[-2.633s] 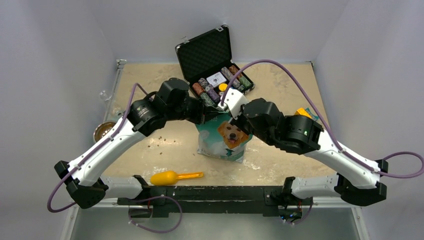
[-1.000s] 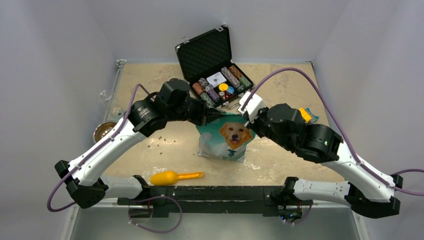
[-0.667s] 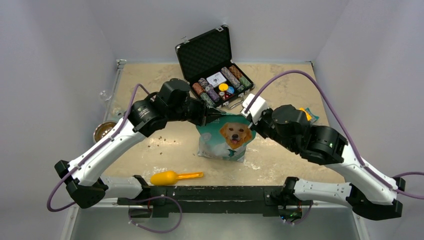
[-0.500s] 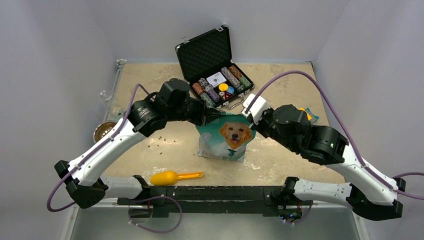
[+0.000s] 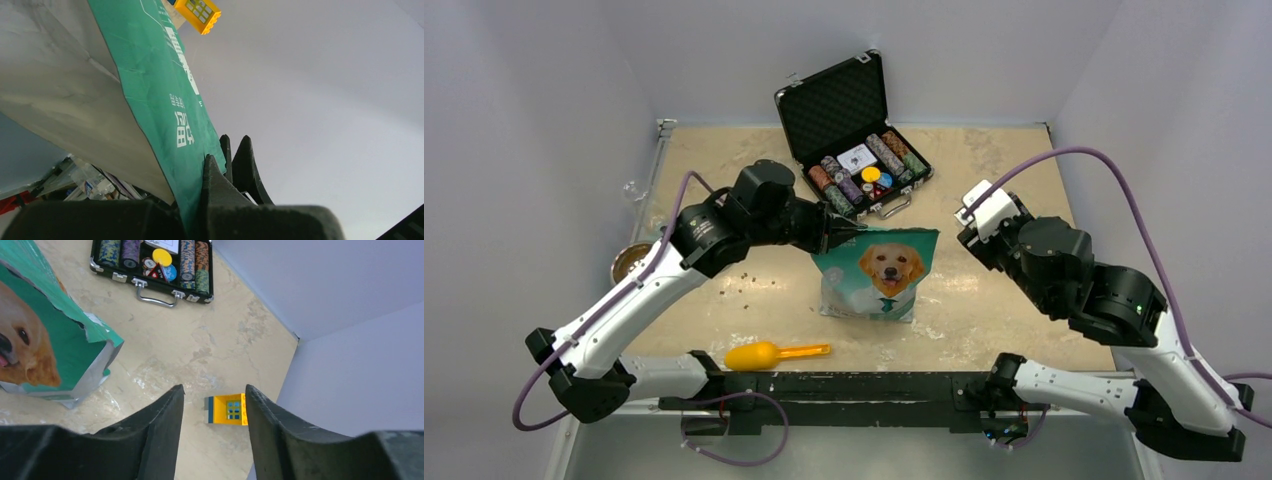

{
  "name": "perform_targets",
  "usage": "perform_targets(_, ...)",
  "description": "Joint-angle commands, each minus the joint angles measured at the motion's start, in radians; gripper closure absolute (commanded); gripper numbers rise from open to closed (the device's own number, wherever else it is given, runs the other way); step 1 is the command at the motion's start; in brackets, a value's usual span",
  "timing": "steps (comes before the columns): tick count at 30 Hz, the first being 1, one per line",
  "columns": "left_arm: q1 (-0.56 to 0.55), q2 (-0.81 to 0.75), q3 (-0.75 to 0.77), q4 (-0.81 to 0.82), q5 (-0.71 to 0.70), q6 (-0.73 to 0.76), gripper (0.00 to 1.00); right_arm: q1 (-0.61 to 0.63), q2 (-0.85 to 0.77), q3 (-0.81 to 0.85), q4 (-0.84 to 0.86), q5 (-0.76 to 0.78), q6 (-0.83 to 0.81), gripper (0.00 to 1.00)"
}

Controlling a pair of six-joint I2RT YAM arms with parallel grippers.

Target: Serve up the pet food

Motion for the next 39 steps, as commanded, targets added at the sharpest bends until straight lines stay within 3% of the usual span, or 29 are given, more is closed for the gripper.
perform_targets(1, 0.01, -0.067, -0.003, 0.149, -0.028, -0.034, 0.84, -0.001, -0.025, -0.001, 0.003, 0.033, 0.015, 0.43)
perform_targets(4, 0.009, -0.077, 0.009, 0.146, -0.04, -0.016, 0.57, -0.001, -0.038, 0.01, -0.007, 0.033, 0.062, 0.37)
perform_targets(7, 0.01, -0.085, 0.032, 0.141, -0.041, 0.007, 0.4, -0.001, -0.039, 0.036, -0.012, 0.064, 0.144, 0.3)
perform_targets(10, 0.01, -0.101, 0.061, 0.114, -0.043, 0.023, 0.36, -0.001, -0.048, 0.063, 0.008, 0.124, 0.221, 0.19)
perform_targets(13, 0.01, -0.131, 0.082, 0.098, -0.044, 0.055, 0.35, -0.001, -0.05, 0.122, -0.004, 0.162, 0.3, 0.14)
perform_targets(18, 0.026, -0.162, 0.276, -0.003, -0.202, 0.389, 0.28, -0.001, -0.02, 0.275, -0.006, 0.283, 0.383, 0.1)
perform_targets(22, 0.034, -0.191, 0.406, -0.03, -0.336, 0.647, 0.24, -0.001, 0.052, 0.434, 0.05, 0.425, 0.285, 0.08)
perform_targets(24, 0.034, -0.196, 0.488, -0.049, -0.405, 0.791, 0.12, -0.001, 0.065, 0.405, 0.28, 0.567, 0.131, 0.07)
perform_targets(25, 0.033, -0.188, 0.557, -0.073, -0.44, 0.889, 0.03, -0.001, 0.061, 0.35, 0.517, 0.635, -0.124, 0.06)
perform_targets(27, 0.033, -0.152, 0.719, -0.181, -0.53, 1.097, 0.0, 0.001, 0.057, 0.242, 1.031, 0.673, -0.542, 0.06)
perform_targets(28, 0.034, -0.134, 0.799, -0.243, -0.579, 1.142, 0.0, 0.002, 0.069, 0.233, 1.212, 0.684, -0.674, 0.05)
perform_targets(29, 0.034, -0.123, 0.856, -0.284, -0.632, 1.238, 0.0, 0.004, 0.085, 0.262, 1.249, 0.687, -0.7, 0.05)
perform_targets(30, 0.034, -0.119, 0.9, -0.314, -0.675, 1.302, 0.0, 0.013, 0.095, 0.305, 1.149, 0.674, -0.626, 0.04)
perform_targets(35, 0.034, -0.18, 0.9, -0.336, -0.816, 1.49, 0.0, 0.091, 0.132, 0.635, 0.253, 0.413, 0.067, 0.01)
perform_targets(36, 0.034, -0.186, 0.903, -0.351, -0.825, 1.501, 0.0, 0.091, 0.132, 0.678, 0.157, 0.347, 0.156, 0.01)
perform_targets(39, 0.034, -0.195, 0.912, -0.419, -0.847, 1.509, 0.0, 0.09, 0.08, 0.596, 0.203, 0.306, 0.217, 0.01)
